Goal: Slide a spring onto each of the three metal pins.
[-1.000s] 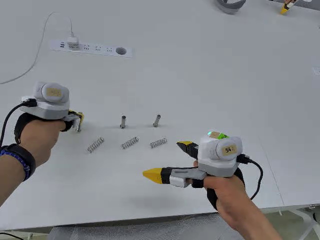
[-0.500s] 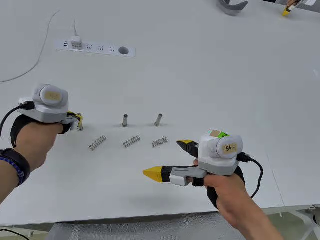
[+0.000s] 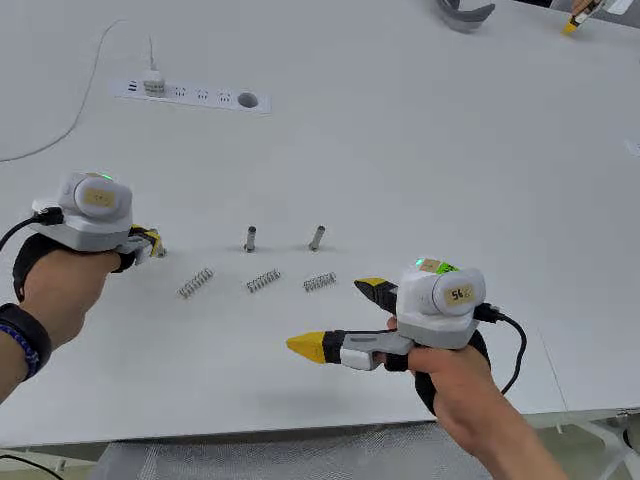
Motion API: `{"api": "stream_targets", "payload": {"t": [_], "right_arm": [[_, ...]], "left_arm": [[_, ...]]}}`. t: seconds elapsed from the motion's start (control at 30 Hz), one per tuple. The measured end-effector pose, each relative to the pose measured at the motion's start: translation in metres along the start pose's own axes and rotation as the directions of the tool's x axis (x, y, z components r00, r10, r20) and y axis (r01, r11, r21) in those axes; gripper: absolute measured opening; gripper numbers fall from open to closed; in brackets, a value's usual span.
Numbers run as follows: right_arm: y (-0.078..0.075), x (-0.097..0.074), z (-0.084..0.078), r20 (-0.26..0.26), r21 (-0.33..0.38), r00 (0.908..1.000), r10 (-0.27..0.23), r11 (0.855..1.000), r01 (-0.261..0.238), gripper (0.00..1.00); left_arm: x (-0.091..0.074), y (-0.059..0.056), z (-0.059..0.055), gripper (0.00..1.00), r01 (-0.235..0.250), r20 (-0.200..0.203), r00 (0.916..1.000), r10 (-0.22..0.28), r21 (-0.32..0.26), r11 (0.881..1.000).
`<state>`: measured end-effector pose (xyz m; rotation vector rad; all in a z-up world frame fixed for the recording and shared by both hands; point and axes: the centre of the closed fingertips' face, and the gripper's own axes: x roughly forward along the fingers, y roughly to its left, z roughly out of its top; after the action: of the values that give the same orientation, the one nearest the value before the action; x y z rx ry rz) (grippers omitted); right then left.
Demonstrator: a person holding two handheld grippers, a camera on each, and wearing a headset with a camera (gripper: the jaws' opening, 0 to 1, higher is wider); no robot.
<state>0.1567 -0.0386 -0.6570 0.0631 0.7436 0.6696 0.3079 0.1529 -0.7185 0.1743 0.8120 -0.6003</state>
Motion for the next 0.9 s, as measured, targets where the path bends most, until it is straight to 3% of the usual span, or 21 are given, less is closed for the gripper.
{"api": "stream_targets", "payload": {"t": [0.77,0.9], "right_arm": [[0.0001,0.0002,-0.0007,-0.003,-0.004,1.0,0.002,1.0,-0.002,0.89],[-0.0012,-0.0006,0.0002,0.002,-0.002,1.0,-0.002,1.0,0.002,0.89]], "left_arm": [[-0.0016,-0.0004,-0.005,0.08,0.0,0.006,1.0,0.0,0.011,1.0],[-0.0015,-0.0005,-0.0069,0.04,-0.004,0.005,1.0,0.004,0.023,1.0]]}}
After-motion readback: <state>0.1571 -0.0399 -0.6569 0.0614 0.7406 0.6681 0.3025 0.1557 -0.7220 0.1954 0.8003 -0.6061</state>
